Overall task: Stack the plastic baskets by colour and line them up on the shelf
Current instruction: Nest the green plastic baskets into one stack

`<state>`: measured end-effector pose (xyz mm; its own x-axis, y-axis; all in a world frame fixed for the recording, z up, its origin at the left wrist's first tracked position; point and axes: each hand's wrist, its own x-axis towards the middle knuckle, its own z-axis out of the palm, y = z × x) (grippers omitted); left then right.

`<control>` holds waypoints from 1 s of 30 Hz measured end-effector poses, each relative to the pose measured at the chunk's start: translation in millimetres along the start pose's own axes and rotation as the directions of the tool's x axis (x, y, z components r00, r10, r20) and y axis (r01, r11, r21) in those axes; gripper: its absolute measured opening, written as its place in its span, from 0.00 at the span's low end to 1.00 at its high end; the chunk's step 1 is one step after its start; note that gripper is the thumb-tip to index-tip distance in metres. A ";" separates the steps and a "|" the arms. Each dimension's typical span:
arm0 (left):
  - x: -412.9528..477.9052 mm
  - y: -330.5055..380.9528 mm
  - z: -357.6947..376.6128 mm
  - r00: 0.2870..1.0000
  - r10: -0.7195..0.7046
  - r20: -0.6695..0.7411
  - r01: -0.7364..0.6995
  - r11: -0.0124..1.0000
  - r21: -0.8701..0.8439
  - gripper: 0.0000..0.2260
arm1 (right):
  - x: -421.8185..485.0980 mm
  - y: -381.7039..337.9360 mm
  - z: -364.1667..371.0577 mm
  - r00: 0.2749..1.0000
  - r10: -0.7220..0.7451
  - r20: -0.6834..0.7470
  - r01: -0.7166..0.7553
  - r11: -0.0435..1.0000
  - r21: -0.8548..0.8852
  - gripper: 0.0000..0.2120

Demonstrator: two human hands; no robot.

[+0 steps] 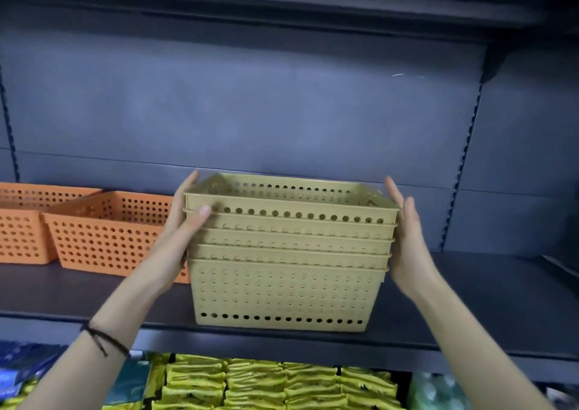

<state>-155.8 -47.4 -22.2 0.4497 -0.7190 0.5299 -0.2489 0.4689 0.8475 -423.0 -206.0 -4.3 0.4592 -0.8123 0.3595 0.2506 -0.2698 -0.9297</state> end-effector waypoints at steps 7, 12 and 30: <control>-4.2 -3.2 10.8 0.997 0.024 -0.075 -0.026 0.999 -0.025 0.36 | -11.7 17.4 -4.5 0.954 -0.292 0.061 0.299 0.935 -0.192 0.37; -16.6 -2.0 21.4 0.996 0.037 -0.081 -0.039 0.999 -0.033 0.37 | -20.2 17.4 -12.8 0.940 -0.339 0.032 0.339 0.924 -0.179 0.35; -6.6 -17.9 114.2 0.993 0.077 0.095 -0.098 0.963 0.251 0.43 | -97.8 10.6 -12.7 0.718 -0.649 -0.253 0.339 0.643 -0.686 0.34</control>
<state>-252.2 -109.6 -37.2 0.3463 -0.7262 0.5938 -0.4995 0.3931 0.7720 -476.1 -136.0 -50.3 -0.0488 -0.5389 0.8410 -0.2679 -0.8041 -0.5308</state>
